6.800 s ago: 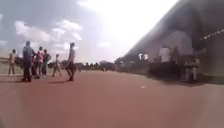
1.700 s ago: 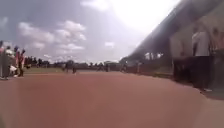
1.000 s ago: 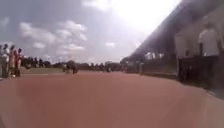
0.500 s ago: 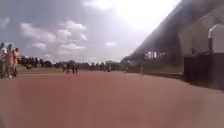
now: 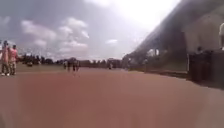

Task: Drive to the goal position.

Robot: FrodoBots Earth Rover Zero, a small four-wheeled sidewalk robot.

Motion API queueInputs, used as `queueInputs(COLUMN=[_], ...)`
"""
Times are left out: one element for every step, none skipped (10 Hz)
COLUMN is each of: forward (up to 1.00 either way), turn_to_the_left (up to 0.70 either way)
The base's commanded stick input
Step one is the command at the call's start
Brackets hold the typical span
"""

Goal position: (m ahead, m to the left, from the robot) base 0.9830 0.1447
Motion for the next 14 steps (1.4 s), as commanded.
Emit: queueInputs(forward=[0.7,0.7,0.7,0.7,0.7,0.7,0.7,0.7,0.7,0.7,0.7,0.7,0.7,0.7], turn_to_the_left=[0.0,0.0,0.0,0.0,0.0,0.0,0.0,0.0,0.0,0.0,0.0,0.0,0.0,0.0])
